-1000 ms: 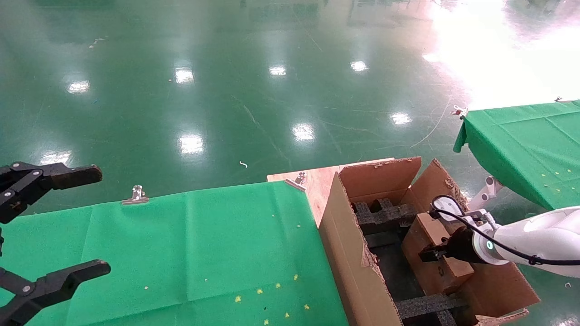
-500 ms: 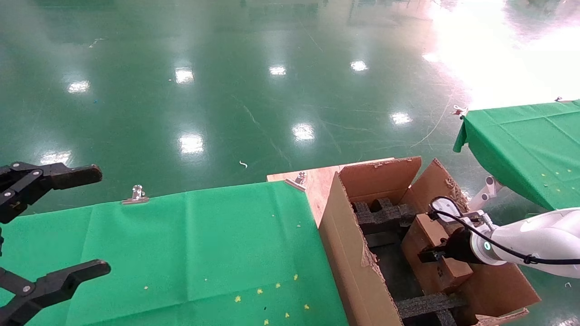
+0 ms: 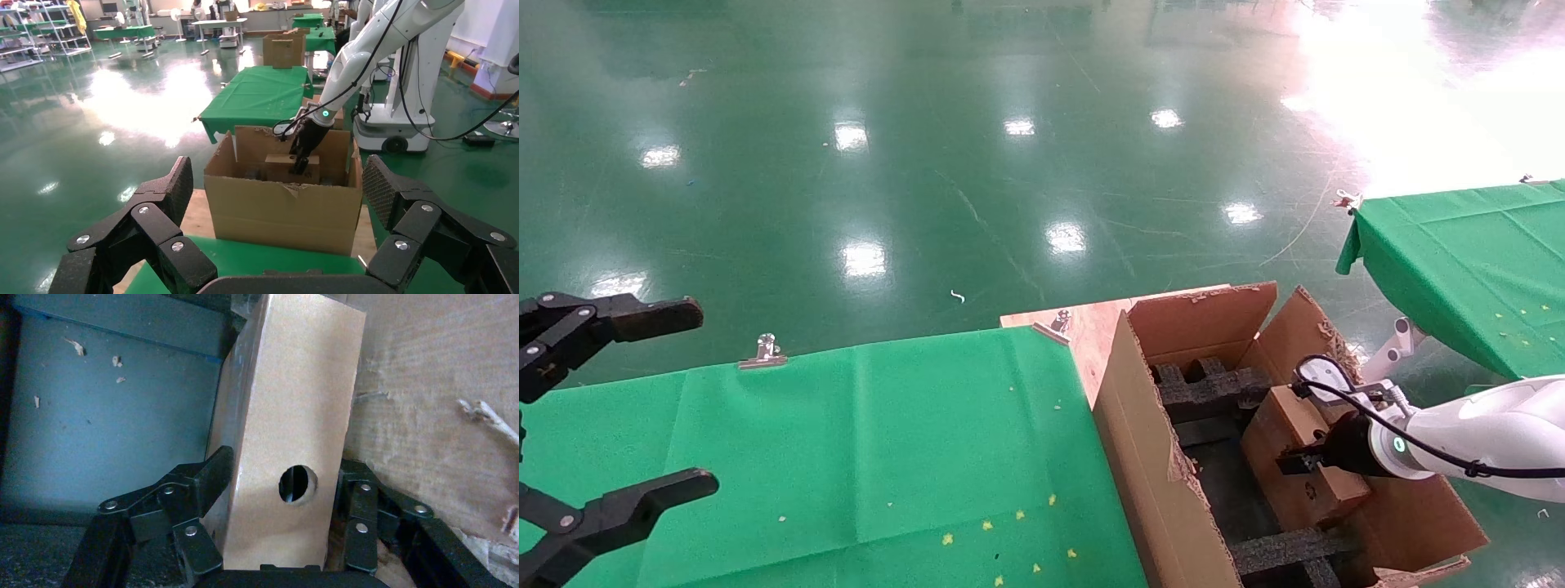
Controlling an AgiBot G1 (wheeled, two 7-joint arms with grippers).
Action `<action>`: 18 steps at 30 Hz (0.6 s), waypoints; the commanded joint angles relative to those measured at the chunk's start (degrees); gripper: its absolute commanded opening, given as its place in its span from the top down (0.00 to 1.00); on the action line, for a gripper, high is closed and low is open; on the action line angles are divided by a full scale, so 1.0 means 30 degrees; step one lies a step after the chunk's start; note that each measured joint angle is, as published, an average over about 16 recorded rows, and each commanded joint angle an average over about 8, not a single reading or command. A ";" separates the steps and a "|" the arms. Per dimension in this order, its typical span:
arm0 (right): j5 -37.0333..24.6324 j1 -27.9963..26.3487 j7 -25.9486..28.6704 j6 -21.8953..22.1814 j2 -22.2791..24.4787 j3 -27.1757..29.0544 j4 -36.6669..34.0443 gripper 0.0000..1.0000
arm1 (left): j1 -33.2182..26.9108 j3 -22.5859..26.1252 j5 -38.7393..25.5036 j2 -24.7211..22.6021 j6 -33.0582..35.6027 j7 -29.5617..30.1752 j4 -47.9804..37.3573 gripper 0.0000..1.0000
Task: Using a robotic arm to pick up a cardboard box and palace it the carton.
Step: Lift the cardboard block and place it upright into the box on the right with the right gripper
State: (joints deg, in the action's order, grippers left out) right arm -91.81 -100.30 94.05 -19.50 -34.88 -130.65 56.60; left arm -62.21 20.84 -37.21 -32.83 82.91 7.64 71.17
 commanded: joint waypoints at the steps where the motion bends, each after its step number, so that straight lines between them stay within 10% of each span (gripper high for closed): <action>1: 0.0004 -0.0015 -0.0002 -0.0014 0.0001 0.0004 0.0012 0.00 | 0.0000 0.0000 0.0001 0.0000 0.0000 0.0000 0.0000 0.00; 18: -0.0277 -0.1132 -0.0273 0.0149 0.0356 0.0289 0.0477 0.00 | 0.0000 0.0001 0.0001 0.0000 0.0000 -0.0001 -0.0001 0.00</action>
State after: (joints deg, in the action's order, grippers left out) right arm -92.70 -104.32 93.29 -18.90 -33.74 -129.51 58.26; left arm -62.21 20.84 -37.21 -32.83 82.91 7.64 71.17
